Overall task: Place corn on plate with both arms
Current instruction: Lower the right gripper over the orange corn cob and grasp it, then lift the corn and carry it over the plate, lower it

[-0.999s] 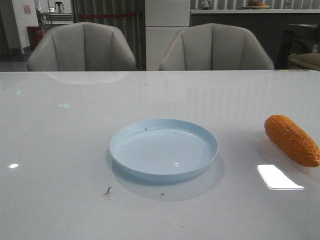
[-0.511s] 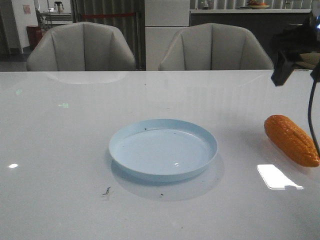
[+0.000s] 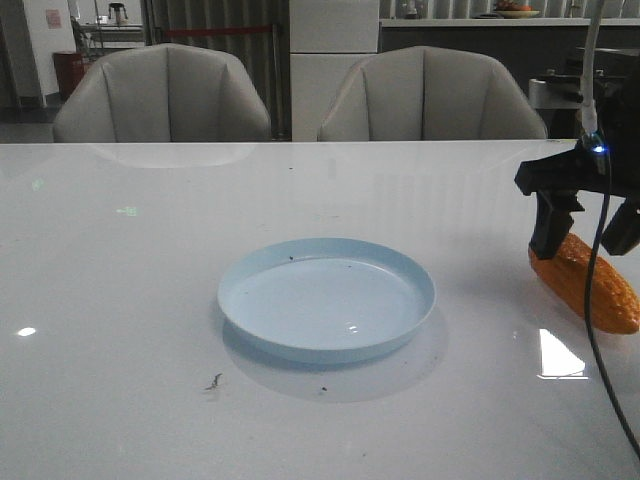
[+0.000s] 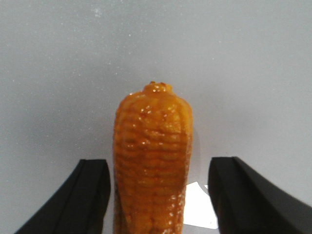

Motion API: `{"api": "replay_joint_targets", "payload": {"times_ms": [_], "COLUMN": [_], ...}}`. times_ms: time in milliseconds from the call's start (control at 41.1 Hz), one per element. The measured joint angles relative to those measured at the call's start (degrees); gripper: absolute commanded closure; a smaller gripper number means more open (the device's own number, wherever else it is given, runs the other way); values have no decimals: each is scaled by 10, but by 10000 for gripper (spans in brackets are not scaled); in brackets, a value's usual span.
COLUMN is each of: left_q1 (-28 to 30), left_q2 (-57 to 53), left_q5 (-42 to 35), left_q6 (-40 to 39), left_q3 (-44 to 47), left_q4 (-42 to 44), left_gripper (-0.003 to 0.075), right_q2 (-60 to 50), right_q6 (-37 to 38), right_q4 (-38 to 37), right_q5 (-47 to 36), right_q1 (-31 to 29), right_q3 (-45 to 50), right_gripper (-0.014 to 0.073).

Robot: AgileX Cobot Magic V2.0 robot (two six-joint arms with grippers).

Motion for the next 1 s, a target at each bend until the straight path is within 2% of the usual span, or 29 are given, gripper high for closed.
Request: {"api": "replay_joint_targets", "payload": {"times_ms": [268, 438, 536, 755, 999], "left_q1": [0, 0, 0, 0, 0], "left_q2": [0, 0, 0, 0, 0], "left_q5": [-1, -1, -1, -2, -7], "left_q6": [0, 0, 0, 0, 0], "left_q3": [0, 0, 0, 0, 0], "left_q4": [0, 0, 0, 0, 0], "left_gripper": [295, 295, 295, 295, 295], "right_q2": [23, 25, 28, 32, 32], "right_q6": [0, -1, -4, -6, -9], "right_q4": [1, 1, 1, 1, 1], "right_q5": [-4, -6, 4, 74, 113], "right_q1": [0, 0, 0, 15, 96], "right_q3": [-5, -8, -20, -119, -219], "right_gripper": [163, 246, 253, 253, 253]}}
